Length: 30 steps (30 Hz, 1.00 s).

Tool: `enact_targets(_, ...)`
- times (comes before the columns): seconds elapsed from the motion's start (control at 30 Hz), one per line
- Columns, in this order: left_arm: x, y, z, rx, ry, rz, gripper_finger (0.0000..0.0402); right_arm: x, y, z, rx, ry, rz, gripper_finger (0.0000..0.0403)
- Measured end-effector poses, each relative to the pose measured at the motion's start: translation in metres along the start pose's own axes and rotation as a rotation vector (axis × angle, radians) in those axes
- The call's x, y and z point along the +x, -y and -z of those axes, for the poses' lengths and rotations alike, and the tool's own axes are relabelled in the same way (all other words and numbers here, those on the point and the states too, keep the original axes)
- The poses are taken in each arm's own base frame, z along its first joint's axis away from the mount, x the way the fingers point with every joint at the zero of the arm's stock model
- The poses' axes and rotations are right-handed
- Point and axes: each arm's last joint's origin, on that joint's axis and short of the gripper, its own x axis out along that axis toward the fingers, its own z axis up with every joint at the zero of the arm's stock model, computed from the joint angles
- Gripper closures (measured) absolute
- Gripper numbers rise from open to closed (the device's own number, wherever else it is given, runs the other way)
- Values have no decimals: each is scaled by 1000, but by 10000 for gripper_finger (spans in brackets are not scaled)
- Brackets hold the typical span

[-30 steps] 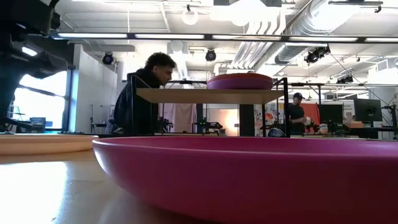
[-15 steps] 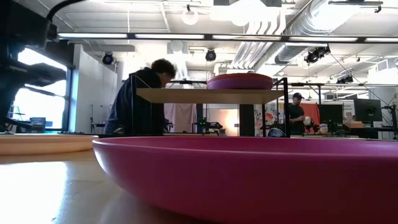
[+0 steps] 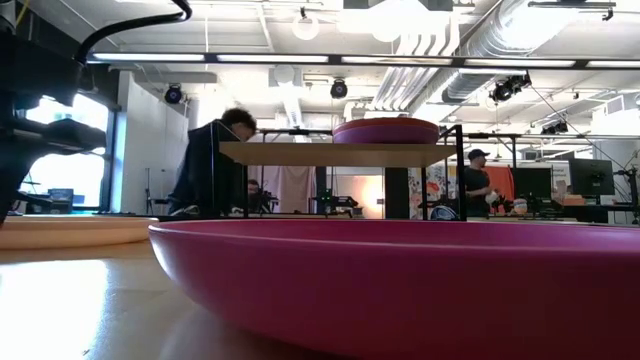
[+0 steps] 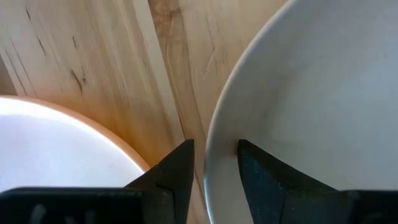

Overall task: Place and stack plates onto a shelf
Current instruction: Stack the gray plate on top of the orange plate

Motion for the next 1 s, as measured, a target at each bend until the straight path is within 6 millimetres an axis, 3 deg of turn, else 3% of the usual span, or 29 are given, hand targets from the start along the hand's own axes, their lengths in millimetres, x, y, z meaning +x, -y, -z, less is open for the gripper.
enact_targets(0.37,-2,2,-3,-4,29,24,390,0,0,0,0,0,0,304)
enact_targets(0.57,-10,2,-6,-13,46,36,398,0,0,0,0,0,0,304)
enact_targets(0.73,-29,3,-14,-23,124,45,401,0,0,0,0,1,-1,304)
enact_targets(1.0,-61,-10,-18,-60,169,-106,402,0,0,0,-1,1,-1,304)
